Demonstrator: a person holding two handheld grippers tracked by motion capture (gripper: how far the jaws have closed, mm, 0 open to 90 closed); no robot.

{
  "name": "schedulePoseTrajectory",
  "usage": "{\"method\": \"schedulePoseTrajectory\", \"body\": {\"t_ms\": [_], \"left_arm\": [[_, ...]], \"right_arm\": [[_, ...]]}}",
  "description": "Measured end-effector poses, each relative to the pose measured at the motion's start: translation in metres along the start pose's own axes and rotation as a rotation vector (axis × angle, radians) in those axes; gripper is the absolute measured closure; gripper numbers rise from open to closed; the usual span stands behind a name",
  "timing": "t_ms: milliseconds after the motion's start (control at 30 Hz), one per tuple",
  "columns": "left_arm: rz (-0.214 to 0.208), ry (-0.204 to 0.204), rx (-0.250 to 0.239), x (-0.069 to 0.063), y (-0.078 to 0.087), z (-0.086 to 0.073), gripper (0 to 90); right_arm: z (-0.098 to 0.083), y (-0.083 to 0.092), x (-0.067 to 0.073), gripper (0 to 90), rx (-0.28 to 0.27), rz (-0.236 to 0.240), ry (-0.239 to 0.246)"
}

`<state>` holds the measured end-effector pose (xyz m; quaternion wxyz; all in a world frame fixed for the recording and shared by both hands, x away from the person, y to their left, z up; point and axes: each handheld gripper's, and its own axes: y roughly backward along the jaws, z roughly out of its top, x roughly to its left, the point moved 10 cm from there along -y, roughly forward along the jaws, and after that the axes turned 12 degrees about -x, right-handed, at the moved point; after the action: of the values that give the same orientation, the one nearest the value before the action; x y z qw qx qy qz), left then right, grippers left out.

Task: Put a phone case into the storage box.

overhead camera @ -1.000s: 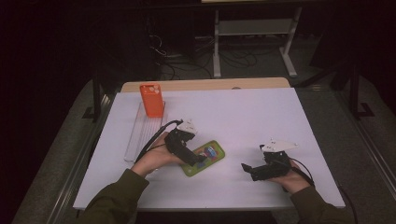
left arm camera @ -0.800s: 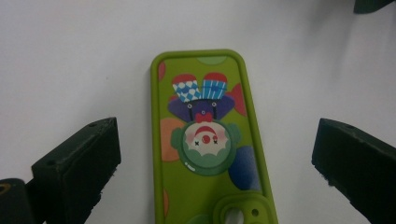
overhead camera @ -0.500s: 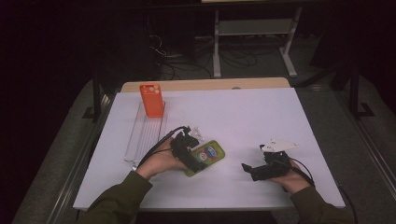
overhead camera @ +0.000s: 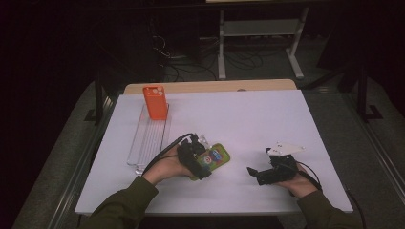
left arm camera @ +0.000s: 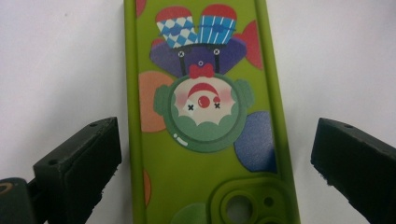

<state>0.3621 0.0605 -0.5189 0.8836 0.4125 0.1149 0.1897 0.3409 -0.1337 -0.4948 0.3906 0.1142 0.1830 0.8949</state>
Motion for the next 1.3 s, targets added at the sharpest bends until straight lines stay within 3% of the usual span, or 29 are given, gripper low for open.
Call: {"method": "schedulePoseTrajectory", "body": {"t_ms": [200, 433, 800, 1133, 1300], "left_arm": [[0.003, 0.0, 0.01, -0.0007, -0.0018, -0.0023, 6.2], [0.035, -0.007, 0.022, 0.0022, -0.0024, -0.0041, 12.5], [0.045, 0.007, 0.032, 0.0022, -0.0026, -0.0037, 14.5], [0.043, 0.002, 0.045, 0.0023, -0.0015, -0.0036, 15.9], [0.024, 0.019, 0.02, -0.0011, 0.0004, 0.0008, 15.9]], "right_arm": [[0.0001, 0.0002, -0.0002, 0.0, -0.001, -0.002, -0.001], [0.0005, 0.0005, -0.0012, 0.0, -0.004, -0.003, 0.003], [0.0003, 0.0015, -0.0019, 0.0, -0.003, -0.007, 0.002], [0.0002, 0.002, -0.0021, 0.0, -0.001, -0.007, -0.003], [0.0007, 0.0025, -0.0028, 0.0, -0.005, -0.007, 0.003]]}}
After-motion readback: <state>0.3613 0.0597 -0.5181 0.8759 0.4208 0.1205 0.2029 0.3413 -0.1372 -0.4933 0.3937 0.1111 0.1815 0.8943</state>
